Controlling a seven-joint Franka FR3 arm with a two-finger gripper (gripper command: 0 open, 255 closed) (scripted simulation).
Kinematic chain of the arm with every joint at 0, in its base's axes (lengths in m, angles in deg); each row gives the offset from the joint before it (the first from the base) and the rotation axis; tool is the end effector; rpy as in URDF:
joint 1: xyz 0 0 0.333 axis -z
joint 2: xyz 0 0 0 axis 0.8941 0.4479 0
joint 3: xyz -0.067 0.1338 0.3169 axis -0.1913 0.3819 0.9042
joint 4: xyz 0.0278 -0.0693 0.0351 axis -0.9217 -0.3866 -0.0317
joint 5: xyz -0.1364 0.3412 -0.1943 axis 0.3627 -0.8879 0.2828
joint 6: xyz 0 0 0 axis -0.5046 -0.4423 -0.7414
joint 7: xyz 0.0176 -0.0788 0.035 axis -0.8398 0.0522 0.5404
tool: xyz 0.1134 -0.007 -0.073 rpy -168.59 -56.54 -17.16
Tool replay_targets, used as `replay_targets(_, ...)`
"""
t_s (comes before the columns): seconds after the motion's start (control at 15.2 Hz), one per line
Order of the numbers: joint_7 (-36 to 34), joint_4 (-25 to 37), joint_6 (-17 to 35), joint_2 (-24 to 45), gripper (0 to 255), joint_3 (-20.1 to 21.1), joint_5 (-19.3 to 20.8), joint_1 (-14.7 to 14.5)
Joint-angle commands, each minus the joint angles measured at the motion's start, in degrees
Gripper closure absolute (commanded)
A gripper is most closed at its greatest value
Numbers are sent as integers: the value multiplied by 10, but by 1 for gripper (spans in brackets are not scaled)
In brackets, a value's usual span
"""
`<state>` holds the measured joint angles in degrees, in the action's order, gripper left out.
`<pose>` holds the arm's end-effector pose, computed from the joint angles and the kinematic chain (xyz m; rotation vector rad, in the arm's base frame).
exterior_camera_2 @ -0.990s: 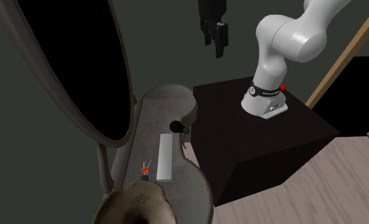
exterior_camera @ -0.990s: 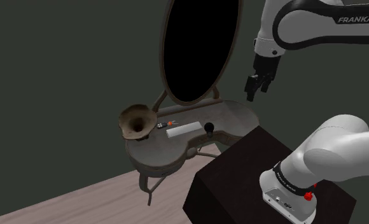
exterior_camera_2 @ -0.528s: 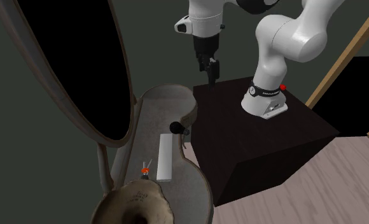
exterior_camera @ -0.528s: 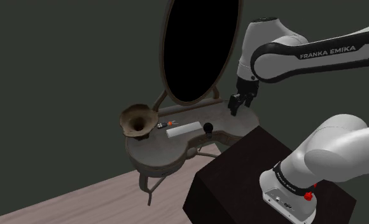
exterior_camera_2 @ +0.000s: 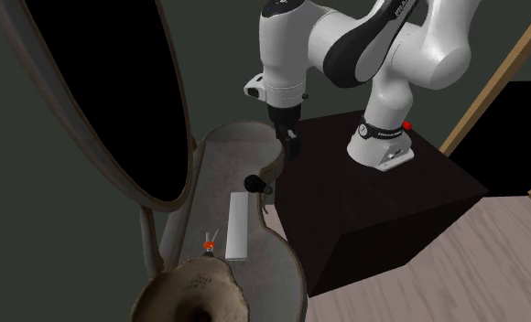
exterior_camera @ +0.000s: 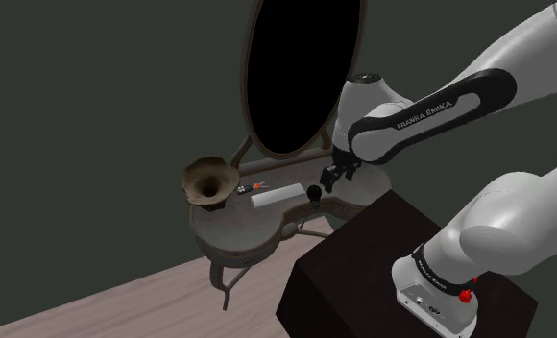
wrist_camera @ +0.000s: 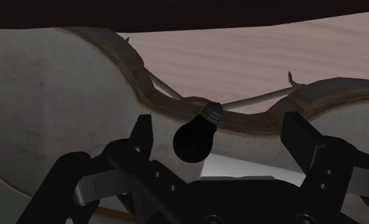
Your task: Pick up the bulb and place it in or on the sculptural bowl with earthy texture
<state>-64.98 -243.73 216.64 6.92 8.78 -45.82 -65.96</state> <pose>0.3444 0.0385 0.2658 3.0652 -0.0426 -0.1501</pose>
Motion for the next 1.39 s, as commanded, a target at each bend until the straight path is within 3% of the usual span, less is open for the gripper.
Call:
replay_targets(0.0,-18,3,58,52,0,9,8,2)
replay_targets(0.26,-75,26,165,170,0,23,56,12)
replay_targets(0.79,-125,33,242,257,0,5,124,14)
replay_targets(1.32,-125,33,242,256,0,4,124,13)
